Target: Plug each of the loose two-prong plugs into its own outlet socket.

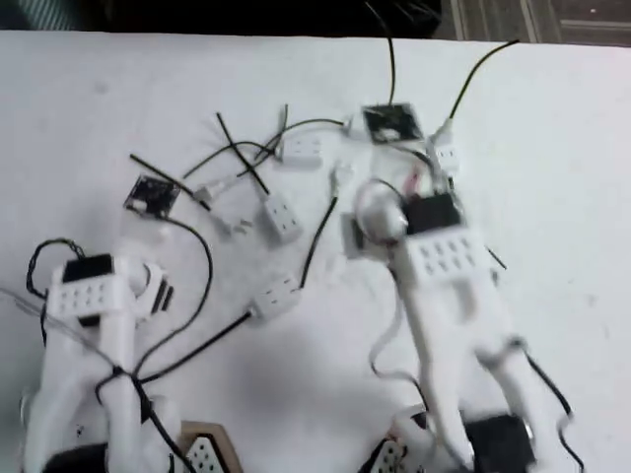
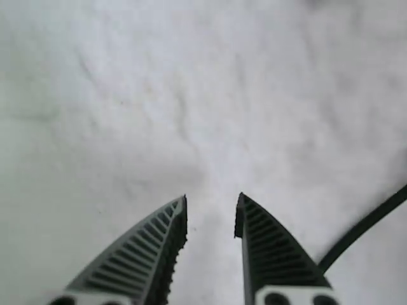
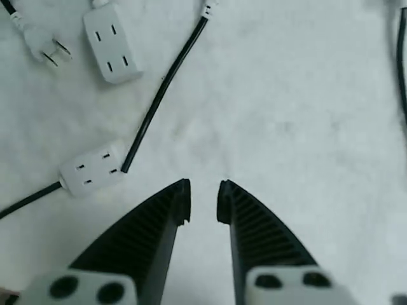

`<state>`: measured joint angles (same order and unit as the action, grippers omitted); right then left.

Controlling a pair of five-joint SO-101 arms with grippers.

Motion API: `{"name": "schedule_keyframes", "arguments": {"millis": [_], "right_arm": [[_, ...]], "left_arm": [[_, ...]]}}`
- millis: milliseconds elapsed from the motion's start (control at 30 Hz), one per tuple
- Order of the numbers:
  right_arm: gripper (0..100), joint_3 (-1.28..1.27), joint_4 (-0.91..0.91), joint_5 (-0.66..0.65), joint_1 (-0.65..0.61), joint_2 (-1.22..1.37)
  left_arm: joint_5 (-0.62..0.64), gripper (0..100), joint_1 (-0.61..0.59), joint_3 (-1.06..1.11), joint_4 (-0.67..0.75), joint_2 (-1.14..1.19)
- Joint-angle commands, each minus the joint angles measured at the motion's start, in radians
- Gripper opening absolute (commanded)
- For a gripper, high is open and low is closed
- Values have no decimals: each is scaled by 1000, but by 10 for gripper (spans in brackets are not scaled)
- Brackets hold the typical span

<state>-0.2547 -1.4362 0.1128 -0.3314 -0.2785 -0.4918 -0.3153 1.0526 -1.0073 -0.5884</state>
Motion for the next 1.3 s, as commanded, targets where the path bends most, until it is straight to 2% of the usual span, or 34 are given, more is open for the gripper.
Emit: {"name": "schedule_keyframes", "arguments": {"millis": [0,300,633,767,833,1067,1267], "right_arm": [[73,212,16,60,-31,222],[73,644,12,161,-54,774],[73,913,12,203,-54,1092],[70,970,10,247,-47,1153],[27,988,-18,253,-45,1167],[18,1079,-263,241,-33,1130],[18,1007,-283,92,25,984]], "left_arm": [[9,138,-10,89,46,-188],[9,143,-10,276,54,-533],[9,143,-10,295,72,-556],[8,143,-10,295,72,-556],[6,143,-10,295,72,-556],[5,143,-10,295,72,-556],[5,143,-10,296,72,-556]]}}
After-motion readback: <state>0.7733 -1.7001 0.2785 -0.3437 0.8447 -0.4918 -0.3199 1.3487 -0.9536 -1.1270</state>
